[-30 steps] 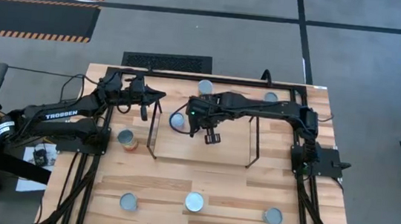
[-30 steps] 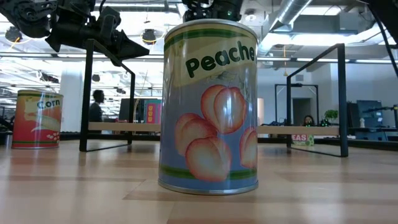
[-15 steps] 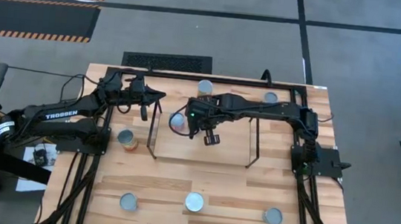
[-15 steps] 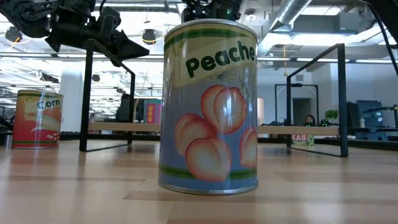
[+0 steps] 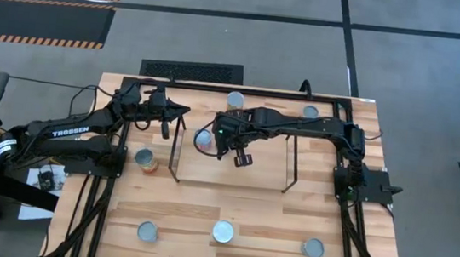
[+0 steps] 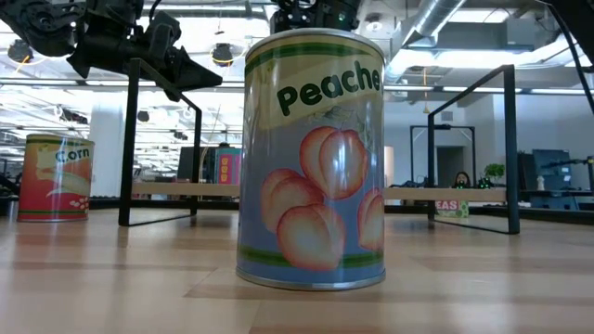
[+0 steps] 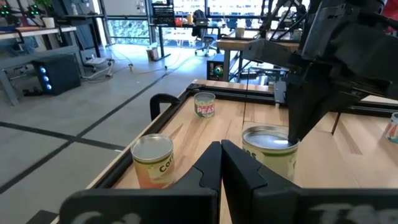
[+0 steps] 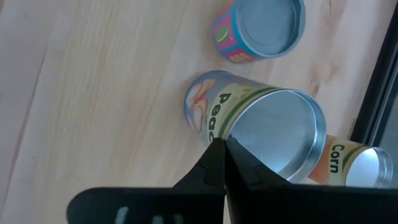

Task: Pick and place cans onto a shelf
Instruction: Put the top canned peaches on the shelf

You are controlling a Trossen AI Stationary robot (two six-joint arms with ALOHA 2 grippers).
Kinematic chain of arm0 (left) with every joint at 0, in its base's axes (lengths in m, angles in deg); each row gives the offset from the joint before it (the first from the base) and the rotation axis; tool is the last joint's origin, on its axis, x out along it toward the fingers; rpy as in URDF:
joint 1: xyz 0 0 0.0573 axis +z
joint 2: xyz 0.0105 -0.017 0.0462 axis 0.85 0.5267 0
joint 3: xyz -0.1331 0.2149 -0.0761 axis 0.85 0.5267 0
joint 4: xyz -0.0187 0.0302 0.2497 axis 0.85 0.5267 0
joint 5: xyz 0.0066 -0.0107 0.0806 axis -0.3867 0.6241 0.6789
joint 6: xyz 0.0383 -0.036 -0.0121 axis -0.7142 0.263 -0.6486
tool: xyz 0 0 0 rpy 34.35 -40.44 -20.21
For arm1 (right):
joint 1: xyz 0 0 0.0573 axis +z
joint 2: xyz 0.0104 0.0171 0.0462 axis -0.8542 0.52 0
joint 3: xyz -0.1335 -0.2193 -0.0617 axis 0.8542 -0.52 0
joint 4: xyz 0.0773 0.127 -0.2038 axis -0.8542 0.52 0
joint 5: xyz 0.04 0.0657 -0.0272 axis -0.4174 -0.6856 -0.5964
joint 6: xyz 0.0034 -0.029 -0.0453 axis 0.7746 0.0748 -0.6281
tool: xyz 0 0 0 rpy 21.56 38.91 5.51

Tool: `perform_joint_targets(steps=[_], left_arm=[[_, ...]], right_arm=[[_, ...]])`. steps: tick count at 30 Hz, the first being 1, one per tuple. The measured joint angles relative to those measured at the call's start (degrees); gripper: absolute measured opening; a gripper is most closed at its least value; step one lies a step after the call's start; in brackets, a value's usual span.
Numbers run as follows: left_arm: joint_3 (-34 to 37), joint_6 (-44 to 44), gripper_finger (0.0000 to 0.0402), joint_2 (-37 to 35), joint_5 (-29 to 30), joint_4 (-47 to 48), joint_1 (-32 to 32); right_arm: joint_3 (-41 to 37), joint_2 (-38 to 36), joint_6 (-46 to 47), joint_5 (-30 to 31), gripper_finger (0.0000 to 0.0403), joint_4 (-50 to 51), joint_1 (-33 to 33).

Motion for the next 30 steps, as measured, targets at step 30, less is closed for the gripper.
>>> perform_joint_targets(steps=[30], left_arm=[[0.0,1.57,0.0,0.0,-0.02,-0.26,0.0]], right_arm=[[-0.07,0.0,0.66,-0.22,0.0013,0.62,-0.76]])
